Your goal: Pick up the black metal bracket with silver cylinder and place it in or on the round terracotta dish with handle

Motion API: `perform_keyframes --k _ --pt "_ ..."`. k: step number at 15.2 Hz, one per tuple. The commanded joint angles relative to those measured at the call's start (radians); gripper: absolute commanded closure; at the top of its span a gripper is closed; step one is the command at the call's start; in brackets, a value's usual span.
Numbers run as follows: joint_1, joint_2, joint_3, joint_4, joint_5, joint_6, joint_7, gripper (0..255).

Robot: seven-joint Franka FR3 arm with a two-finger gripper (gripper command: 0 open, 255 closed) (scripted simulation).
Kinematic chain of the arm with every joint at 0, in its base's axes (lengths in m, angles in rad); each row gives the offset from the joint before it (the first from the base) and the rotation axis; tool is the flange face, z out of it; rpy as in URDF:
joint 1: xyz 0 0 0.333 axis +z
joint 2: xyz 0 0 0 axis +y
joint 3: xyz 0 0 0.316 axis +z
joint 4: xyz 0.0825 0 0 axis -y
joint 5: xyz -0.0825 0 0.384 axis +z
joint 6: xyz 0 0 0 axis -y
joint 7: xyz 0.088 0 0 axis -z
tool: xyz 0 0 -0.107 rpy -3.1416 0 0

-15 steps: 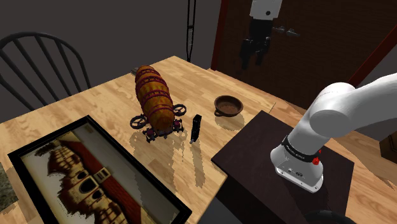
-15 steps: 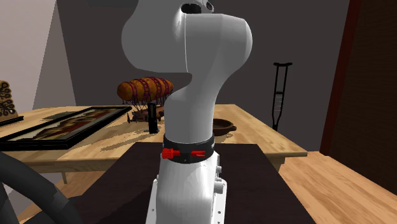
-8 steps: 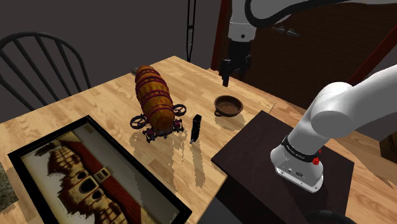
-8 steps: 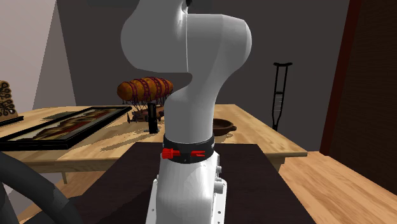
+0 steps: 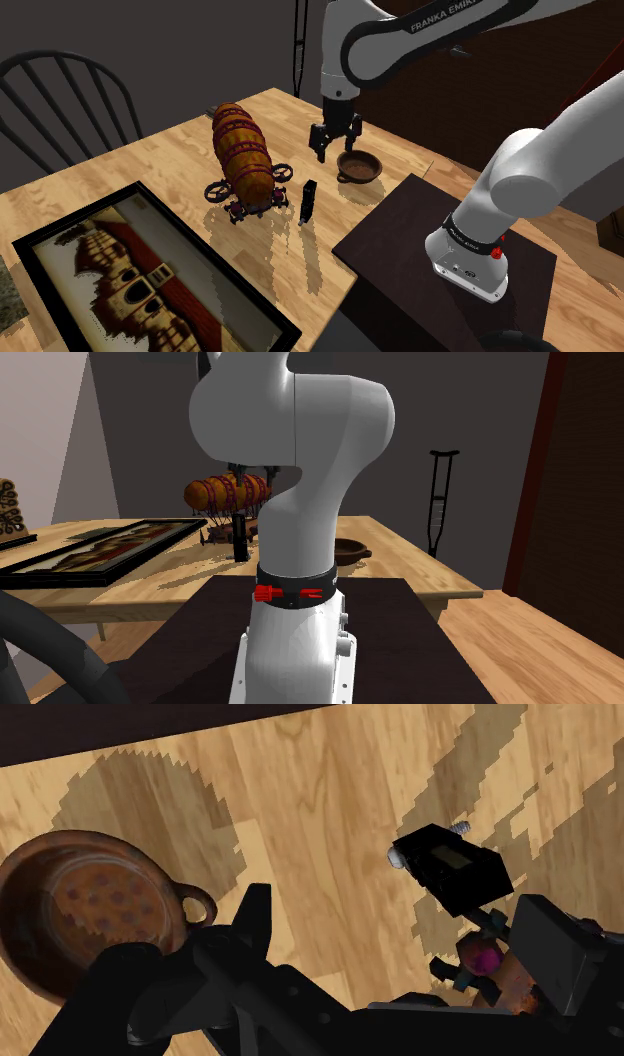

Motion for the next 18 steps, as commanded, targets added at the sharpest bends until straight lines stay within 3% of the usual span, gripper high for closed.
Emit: perform_keyframes --k 1,6,14,18 --pt "0.006 0.078 0.031 0.014 -0.006 0.064 0.048 0" --pt "0.019 0.28 0.089 0.09 -0.063 0.186 0.179 0" --pt "0.024 0.353 0.092 0.048 -0.084 0.298 0.197 0" --pt "0.024 0.353 0.092 0.048 -0.084 0.298 0.197 0"
